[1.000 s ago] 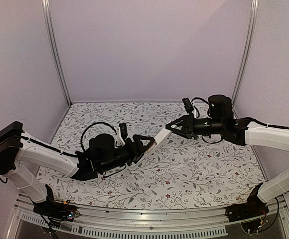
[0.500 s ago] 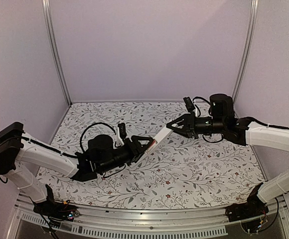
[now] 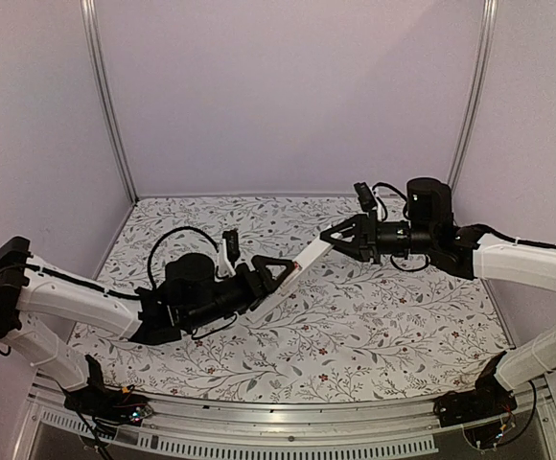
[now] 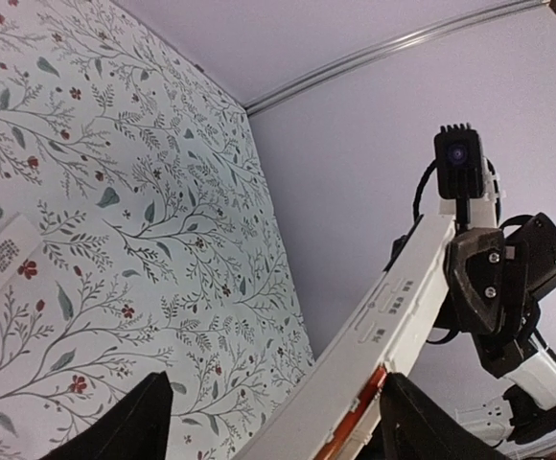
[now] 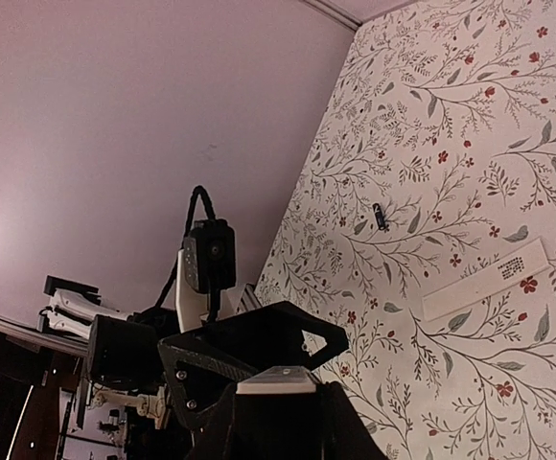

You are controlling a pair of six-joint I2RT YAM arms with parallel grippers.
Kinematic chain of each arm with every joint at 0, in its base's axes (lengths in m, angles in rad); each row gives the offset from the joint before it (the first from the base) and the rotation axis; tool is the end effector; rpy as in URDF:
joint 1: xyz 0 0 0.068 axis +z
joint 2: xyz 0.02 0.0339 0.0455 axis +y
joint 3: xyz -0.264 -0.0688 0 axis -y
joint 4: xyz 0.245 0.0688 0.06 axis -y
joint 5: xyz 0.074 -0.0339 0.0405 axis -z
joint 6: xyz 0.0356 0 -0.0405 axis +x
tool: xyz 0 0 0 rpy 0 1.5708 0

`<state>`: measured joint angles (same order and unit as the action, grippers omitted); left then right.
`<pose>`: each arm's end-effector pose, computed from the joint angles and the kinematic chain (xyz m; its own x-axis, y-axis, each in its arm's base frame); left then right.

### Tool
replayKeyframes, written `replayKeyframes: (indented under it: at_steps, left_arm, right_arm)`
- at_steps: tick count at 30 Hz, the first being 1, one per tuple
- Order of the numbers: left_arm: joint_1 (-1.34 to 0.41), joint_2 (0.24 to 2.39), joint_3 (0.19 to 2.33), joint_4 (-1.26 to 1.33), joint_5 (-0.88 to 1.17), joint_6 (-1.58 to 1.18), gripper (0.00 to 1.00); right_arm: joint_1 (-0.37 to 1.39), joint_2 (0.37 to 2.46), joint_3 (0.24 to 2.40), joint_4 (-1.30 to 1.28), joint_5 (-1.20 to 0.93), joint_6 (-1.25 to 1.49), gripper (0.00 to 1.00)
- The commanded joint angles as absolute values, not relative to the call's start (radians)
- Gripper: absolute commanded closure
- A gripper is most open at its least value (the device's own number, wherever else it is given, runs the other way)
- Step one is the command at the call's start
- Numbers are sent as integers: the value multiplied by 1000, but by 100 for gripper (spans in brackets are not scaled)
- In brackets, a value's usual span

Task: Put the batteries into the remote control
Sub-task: Load the battery into the battery compartment, then pick up the battery from the center of the board.

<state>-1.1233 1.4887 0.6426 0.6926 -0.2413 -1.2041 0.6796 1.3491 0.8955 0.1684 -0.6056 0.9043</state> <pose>0.1431 -0.2785 0.2164 -0.7455 -0.5416 -0.3884 0.2155 0.3557 -0.9094 0.2265 0.2091 0.2886 -0.8754 0.1235 -0.4674 -0.4101 0.3221 0.8533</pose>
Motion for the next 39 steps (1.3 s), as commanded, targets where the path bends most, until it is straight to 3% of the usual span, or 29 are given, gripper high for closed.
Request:
replayKeyframes:
  at_steps: [1, 7, 15, 21, 32, 36, 39]
  left_arm:
    - [-1121, 1402, 665, 547, -288, -1108, 19]
    - [-1092, 1270, 687, 372, -301, -976, 1]
    - [-994, 1086, 795, -142, -265, -691, 0]
    - [-784, 1161, 946, -623, -179, -530, 0]
    - [-632, 1397, 1054, -746, -214, -414, 3]
    - [-573, 1493, 1079, -767, -188, -474, 16]
    - [-576, 1531, 1054, -720, -166, -587, 34]
  right_arm:
    - [677, 1336, 880, 229, -637, 910, 100]
    - [666, 1316, 850, 229, -642, 891, 100]
    - [602, 1293, 791, 227, -656, 873, 100]
    - [570, 1299, 758, 227, -670, 859, 100]
    - [562, 1329, 749, 225, -684, 842, 100]
    - [561, 1336, 752, 224, -684, 835, 100]
    - [558, 1338, 749, 221, -681, 832, 100]
